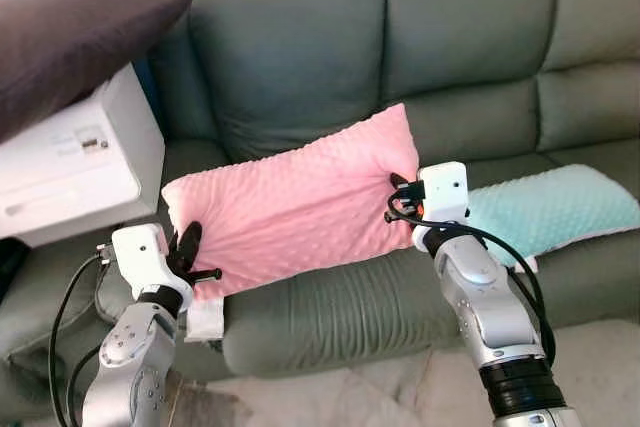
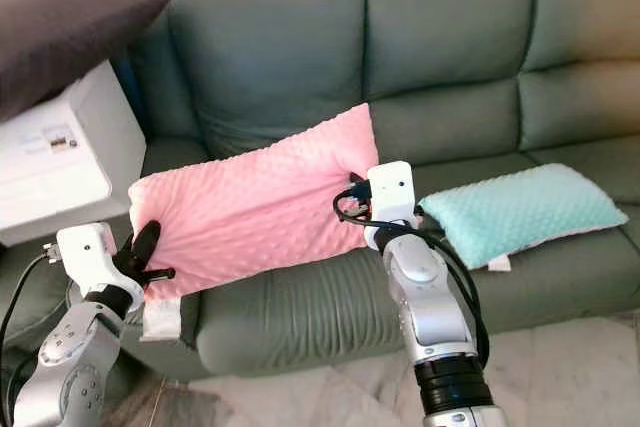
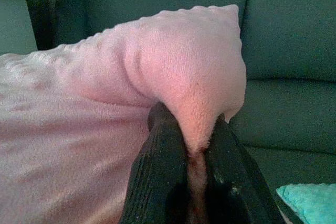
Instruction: Move the pillow to the sofa
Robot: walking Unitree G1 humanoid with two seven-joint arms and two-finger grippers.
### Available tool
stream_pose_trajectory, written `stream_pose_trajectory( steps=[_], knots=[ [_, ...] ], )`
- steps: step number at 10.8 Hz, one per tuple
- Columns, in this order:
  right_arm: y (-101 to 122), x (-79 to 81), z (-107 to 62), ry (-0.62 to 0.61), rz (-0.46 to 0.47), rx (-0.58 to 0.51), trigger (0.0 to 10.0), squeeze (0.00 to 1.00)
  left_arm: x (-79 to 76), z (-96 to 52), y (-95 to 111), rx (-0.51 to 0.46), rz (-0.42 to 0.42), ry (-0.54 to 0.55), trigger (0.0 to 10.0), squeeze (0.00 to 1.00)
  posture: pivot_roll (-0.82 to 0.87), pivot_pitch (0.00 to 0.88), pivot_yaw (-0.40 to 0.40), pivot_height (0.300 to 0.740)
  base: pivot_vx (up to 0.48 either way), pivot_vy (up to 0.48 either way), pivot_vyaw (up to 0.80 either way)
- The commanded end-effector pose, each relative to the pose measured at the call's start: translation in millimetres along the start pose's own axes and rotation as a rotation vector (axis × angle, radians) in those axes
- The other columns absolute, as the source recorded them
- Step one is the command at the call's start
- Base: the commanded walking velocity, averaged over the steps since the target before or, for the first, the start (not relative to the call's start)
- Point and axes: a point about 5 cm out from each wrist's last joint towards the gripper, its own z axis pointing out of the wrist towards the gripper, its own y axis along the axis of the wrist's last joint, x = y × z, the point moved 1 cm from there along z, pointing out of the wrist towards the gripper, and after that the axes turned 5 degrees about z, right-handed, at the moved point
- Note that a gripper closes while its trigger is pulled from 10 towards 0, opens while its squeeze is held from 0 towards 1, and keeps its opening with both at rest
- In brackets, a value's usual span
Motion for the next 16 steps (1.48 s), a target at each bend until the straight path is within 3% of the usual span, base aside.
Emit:
stream_pose_trajectory(
  steps=[1,10,11,12,15,16],
  knots=[
    [9,0.6,1.5,0.002,-0.007,-0.032,10.0,0.00,4.3,-0.2,7,-0.031,0.008,0.011,10.0,0.00,-0.23,0.000,0.085,0.740,0.274,0.000,0.00],
    [9,0.6,1.5,0.002,-0.007,-0.031,10.0,0.00,4.0,-0.4,7,-0.031,0.007,0.009,10.0,0.00,-0.23,0.000,0.085,0.740,0.274,0.000,0.00],
    [-3,-19.5,-13.4,-0.126,-0.037,0.013,10.0,0.00,-5.8,2.1,3,-0.015,0.006,-0.037,10.0,0.00,-0.26,0.008,0.107,0.740,0.304,0.000,0.00],
    [-7,-26.8,-18.4,-0.178,-0.051,0.028,10.0,0.00,-10.6,2.9,1,-0.009,0.002,-0.058,10.0,0.00,-0.26,0.008,0.105,0.740,0.307,0.000,0.00],
    [-6,-25.6,-18.0,-0.181,-0.056,0.031,10.0,0.00,-11.5,1.4,0,-0.009,0.015,-0.065,10.0,0.00,-0.25,0.010,0.104,0.740,0.316,0.000,0.00],
    [-6,-24.6,-18.4,-0.184,-0.059,0.034,10.0,0.00,-12.8,1.1,-1,-0.009,-0.022,-0.067,10.0,0.00,-0.25,0.012,0.105,0.740,0.000,0.000,0.00]
  ],
)
